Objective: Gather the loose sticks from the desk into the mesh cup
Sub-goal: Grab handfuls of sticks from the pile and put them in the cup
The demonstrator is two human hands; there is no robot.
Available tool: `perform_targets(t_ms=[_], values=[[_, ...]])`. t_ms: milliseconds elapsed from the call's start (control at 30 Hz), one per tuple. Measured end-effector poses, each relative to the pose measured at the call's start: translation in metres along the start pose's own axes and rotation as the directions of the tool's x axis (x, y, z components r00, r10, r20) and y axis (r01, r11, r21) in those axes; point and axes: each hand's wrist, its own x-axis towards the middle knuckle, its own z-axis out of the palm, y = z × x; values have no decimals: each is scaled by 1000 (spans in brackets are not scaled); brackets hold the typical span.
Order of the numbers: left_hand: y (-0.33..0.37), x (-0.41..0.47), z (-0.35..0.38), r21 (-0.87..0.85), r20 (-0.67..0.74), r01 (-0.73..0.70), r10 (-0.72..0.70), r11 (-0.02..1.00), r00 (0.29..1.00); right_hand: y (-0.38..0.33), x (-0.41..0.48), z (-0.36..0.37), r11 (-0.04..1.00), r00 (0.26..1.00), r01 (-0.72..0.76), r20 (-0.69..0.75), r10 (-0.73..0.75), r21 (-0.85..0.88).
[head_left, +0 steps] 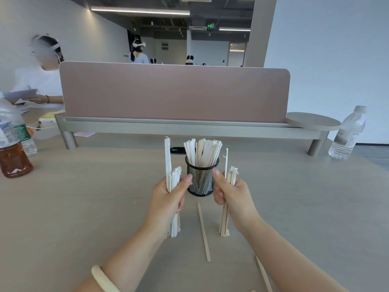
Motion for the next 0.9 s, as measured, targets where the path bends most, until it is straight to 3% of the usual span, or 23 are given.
perform_targets(t_ms=[100, 300, 433, 533, 667, 900], values=[[5, 2, 1, -36, 21, -37, 38, 999, 999, -4, 1, 1, 998, 1000, 7, 8, -8, 65], [0, 1, -3, -24, 69, -53, 55, 998, 996, 0, -1, -3, 998, 998, 52, 39, -51, -31], [-2, 0, -4, 35, 88, -46, 42, 998, 995, 0, -1, -3, 997, 997, -10, 73, 16, -76], [-1, -1, -4, 35, 81, -52, 49, 998, 996, -8, -1, -4, 980, 1000, 8, -11, -11, -200], [0, 1, -5, 60, 47, -77, 74, 995, 996, -36, 13, -11, 971, 975, 98, -172, -138, -220], [-12, 10, -10, 133, 26, -128, 126, 983, 992, -71, 76, -6, 994, 916, 96, -385, -110, -55]])
